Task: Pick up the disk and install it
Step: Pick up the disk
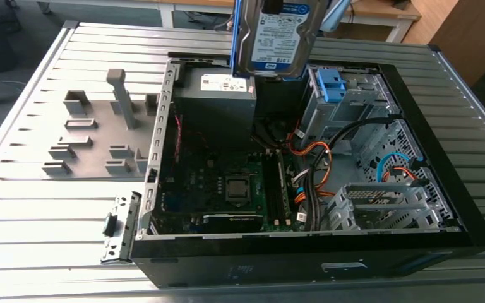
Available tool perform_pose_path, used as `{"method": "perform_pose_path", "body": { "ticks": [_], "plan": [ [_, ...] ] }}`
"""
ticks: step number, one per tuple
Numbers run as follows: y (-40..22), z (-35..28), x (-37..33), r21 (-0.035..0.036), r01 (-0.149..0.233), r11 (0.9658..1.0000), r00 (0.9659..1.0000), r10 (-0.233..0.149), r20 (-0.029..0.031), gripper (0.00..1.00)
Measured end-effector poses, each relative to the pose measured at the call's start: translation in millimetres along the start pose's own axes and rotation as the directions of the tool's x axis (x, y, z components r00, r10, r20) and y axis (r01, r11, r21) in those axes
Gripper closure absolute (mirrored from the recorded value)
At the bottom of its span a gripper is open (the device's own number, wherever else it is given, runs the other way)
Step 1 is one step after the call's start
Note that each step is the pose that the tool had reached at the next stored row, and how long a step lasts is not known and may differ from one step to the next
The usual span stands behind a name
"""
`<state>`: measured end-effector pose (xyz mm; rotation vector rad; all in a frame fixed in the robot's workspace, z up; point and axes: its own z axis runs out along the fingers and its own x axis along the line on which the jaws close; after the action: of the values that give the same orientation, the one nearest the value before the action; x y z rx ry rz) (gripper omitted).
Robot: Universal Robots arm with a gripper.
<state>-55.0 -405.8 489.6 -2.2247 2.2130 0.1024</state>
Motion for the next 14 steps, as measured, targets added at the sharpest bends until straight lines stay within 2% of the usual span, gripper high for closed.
{"method": "perform_pose_path", "body": {
  "ticks": [14],
  "plan": [
    [0.1,-0.4,8.2,0.0,0.0,1.0,1.0,0.0,0.0,0.64]
  ]
}}
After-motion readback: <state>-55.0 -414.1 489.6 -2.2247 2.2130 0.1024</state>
